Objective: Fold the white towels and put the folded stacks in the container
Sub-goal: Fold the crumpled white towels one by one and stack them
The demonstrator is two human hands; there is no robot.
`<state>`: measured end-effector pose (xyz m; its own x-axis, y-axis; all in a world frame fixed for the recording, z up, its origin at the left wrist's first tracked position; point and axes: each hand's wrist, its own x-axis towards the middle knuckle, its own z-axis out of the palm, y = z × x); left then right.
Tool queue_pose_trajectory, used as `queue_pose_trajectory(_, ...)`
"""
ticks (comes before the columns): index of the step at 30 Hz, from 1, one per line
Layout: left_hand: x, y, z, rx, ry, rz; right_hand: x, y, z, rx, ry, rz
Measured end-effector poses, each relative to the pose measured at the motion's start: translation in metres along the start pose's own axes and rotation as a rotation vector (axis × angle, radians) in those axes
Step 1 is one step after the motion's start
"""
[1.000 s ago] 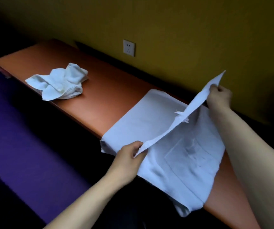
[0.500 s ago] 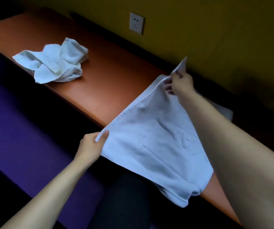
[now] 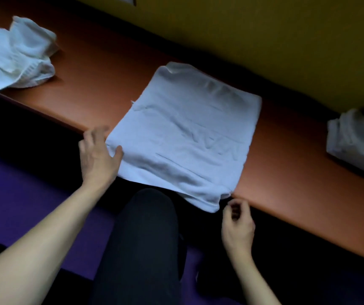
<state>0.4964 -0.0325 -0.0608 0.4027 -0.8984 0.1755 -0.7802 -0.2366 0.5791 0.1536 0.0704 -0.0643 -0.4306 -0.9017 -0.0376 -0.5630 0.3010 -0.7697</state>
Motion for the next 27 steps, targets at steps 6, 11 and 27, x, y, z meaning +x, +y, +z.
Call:
queue_pose_trajectory(6,0.001,0.036,0.012,0.323,-0.520,0.228,-0.017,0.028,0.011,-0.212,-0.142,-0.267)
queue_pose_trajectory(11,0.000,0.041,0.003,0.350,-0.603,0.199,-0.010,0.029,0.017,-0.301,-0.192,-0.316)
queue_pose_trajectory(27,0.008,0.048,0.003,0.378,-0.652,0.203,-0.023,0.015,0.005,-0.219,0.127,-0.337)
